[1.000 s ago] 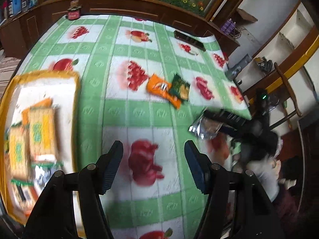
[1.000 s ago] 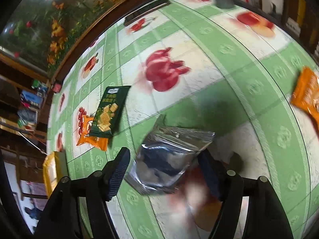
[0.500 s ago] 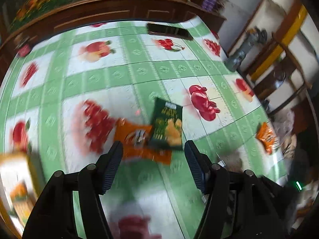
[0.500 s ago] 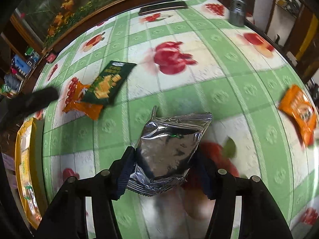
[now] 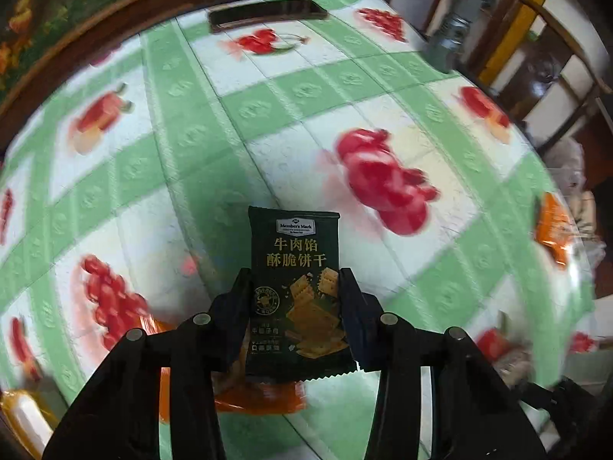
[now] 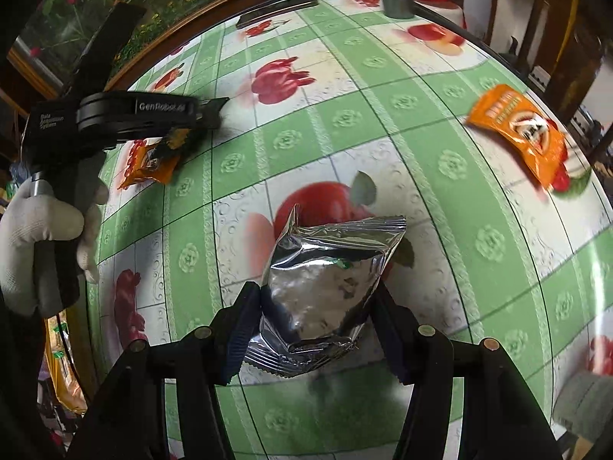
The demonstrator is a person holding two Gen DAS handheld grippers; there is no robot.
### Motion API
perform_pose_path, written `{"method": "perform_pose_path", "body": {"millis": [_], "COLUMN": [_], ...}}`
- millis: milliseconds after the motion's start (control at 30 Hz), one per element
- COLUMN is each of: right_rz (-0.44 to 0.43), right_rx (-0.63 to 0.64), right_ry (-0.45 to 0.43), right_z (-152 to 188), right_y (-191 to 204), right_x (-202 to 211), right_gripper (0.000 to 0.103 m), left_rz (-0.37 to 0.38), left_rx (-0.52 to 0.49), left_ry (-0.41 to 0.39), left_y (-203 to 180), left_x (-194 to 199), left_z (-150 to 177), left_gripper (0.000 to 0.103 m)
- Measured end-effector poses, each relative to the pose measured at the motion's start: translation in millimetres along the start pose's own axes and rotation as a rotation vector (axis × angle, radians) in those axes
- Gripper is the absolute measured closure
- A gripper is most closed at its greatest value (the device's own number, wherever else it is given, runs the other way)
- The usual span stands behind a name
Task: Organize snacks
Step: 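Grasp the dark green cracker bag with left gripper while right holds the foil bag, then carry both bags over the white tray and open both grippers to drop them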
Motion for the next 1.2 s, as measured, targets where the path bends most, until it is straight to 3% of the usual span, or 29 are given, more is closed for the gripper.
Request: {"method": "perform_pose_path", "body": {"millis": [100,400,567,800,1000,1200], "right_rz": [-0.023,-0.059,-0.112,-0.224,-0.318,-0.389], "right_rx": [-0.028,-0.032,0.008,0.134,0.275,0.402], "right_ry": [0.005,0.001,-0.009,-0.002,0.023,0.059], "right_z": [2,7,5,4,16,40], "right_y": [-5,-6,15,89,170,239], "right_x": [3,12,23,28,30,29], "right_gripper": [0.044,0.044,0.044,0.044,0.045,0.045], "left_rz": [0.008,0.078,0.038,-0.070,-0.184,-0.228], "left_rx": [-0.002,0.117,0.168,0.289,0.429,0.591], "left_ry": [-0.015,-0.127,-0.192,-0.240,-0.260,-0.247], "left_y": [-1,1,11,53,110,163], "left_x": [13,81,129,182,217,228], "left_z": [9,39,69,122,179,236], "left_gripper": [0.062,0.062,0.061,0.061,0.061,0.061]}}
Point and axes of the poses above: each gripper's, at about its wrist camera, not at the fingertips, and x roughly against the way its jaws point, y to its left, z to its underside, the point moved 7 cm from there along -x, roughly the way its jaws point, and after that the axes turned 8 degrees about -y, right-handed, at the moved point
